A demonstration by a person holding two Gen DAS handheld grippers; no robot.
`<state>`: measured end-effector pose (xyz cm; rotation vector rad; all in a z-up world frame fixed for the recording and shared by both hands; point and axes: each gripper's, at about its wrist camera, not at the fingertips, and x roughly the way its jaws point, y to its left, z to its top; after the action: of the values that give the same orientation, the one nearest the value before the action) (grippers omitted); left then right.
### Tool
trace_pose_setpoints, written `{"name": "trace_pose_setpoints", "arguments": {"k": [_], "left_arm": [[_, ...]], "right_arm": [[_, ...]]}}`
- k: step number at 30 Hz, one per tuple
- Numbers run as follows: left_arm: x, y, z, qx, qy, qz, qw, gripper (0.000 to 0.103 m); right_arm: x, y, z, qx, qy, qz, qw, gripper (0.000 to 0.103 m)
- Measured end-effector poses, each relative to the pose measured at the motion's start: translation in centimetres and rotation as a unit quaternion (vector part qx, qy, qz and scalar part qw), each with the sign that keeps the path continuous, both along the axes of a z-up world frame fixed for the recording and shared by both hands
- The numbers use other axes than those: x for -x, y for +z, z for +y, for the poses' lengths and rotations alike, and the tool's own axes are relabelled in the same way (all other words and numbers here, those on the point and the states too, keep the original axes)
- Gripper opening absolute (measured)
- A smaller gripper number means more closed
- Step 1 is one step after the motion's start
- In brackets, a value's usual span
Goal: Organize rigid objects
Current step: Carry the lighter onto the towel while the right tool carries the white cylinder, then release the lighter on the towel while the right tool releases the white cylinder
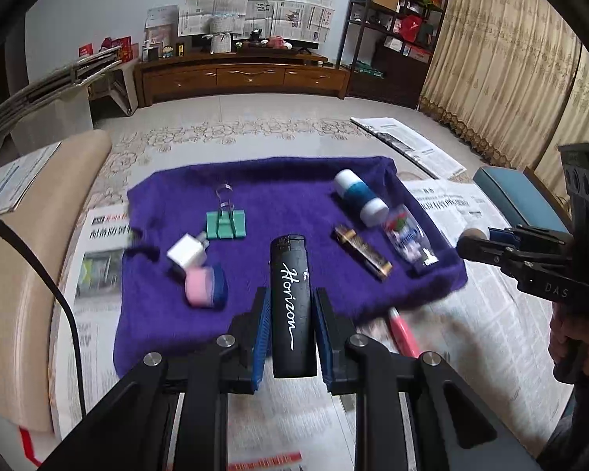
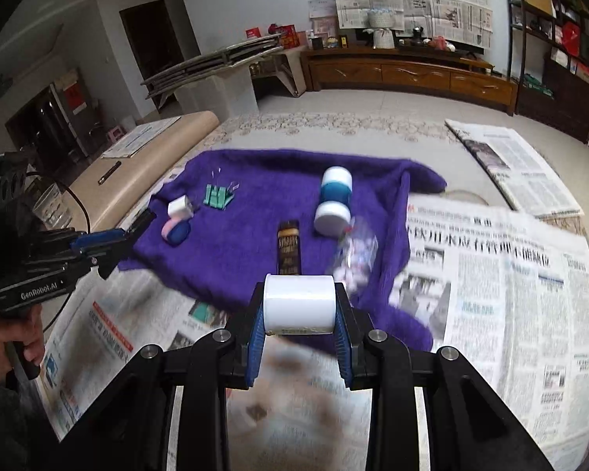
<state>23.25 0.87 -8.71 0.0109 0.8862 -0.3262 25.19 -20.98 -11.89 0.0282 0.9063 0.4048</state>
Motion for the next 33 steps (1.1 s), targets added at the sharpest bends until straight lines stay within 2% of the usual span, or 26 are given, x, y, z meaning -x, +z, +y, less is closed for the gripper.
{"name": "trace_pose_setpoints", "arguments": {"k": [6,13,18,22,26,33], "left_arm": [[-3.2,-1.5,-0.3,-0.006,-0.002,0.016,0.9998,0.021],[-5.4,-4.2,-0.7,-0.005,-0.010,0.042,0.9991,0.021],[-6.4,-5.6,-1.4,-0.021,-0.020,0.055,0.9981,0.021],[-6.9,-6.0,-1.4,-0.031,-0.020,0.057,0.9977,0.021],[-7.3,-6.3,-1.7,-0.063,-0.019,0.054,0.9964,0.021],[-8.0,-6.5,-1.9,-0.071,-0.022,0.055,0.9957,0.021]], "right_arm": [[-4.3,-0.6,2.1,0.021,0.009,0.019,1.000,0.031],[-7.7,-4.4,4.5,0.091,0.024,0.062,0.994,0.031],[-8.5,-5.9,5.6,0.122,0.031,0.069,0.990,0.031],[-8.9,-6.0,5.7,0.127,0.020,0.066,0.990,0.031],[-9.6,-6.2,5.3,0.135,0.012,0.068,0.988,0.031],[-10.2,-6.8,5.9,0.152,0.023,0.076,0.985,0.031]]}}
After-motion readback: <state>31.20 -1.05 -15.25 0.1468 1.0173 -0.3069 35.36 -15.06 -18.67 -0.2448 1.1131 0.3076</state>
